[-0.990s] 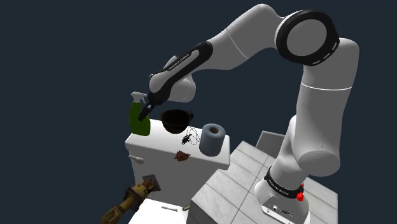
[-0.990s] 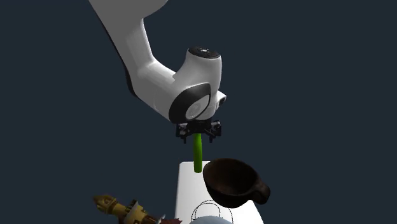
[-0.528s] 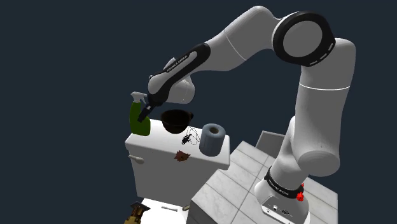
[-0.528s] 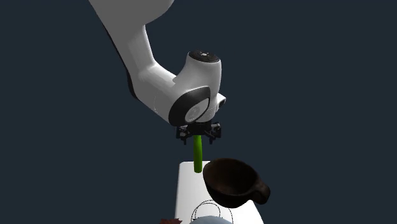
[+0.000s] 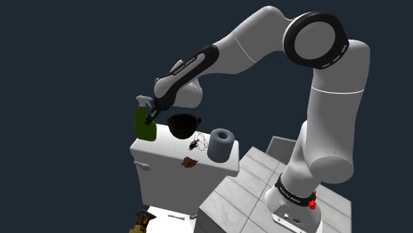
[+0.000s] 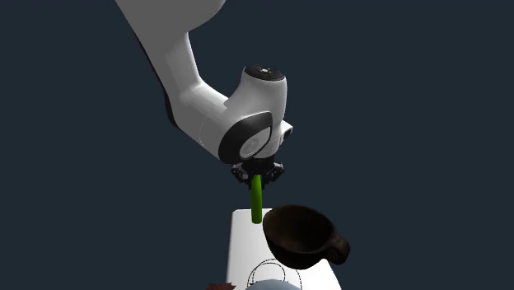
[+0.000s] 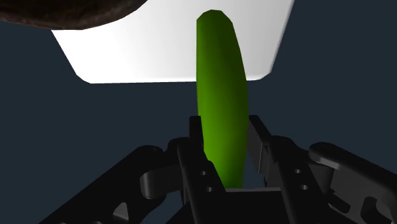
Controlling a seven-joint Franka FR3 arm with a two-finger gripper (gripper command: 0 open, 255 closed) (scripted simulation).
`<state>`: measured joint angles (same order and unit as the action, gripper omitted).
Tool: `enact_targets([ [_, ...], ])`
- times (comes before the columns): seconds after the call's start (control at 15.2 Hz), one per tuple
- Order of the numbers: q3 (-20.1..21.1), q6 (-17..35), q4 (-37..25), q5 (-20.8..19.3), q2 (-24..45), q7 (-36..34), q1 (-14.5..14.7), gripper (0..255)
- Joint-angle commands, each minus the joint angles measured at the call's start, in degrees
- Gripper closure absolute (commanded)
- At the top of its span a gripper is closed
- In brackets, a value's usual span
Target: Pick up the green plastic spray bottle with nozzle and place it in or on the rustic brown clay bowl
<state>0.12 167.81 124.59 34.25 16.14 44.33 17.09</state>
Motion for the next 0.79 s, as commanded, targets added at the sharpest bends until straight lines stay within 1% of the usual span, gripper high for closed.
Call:
enact_targets([
  [0.0,0.02,-0.02,0.0,0.0,0.01,0.0,0.02,255],
  [0.2,0.03,0.0,0.02,0.01,0.01,0.01,0.02,255],
  [0.73,-3.42,-4.76,-0.21,-5.94,-4.57,-5.82,2.36,255],
])
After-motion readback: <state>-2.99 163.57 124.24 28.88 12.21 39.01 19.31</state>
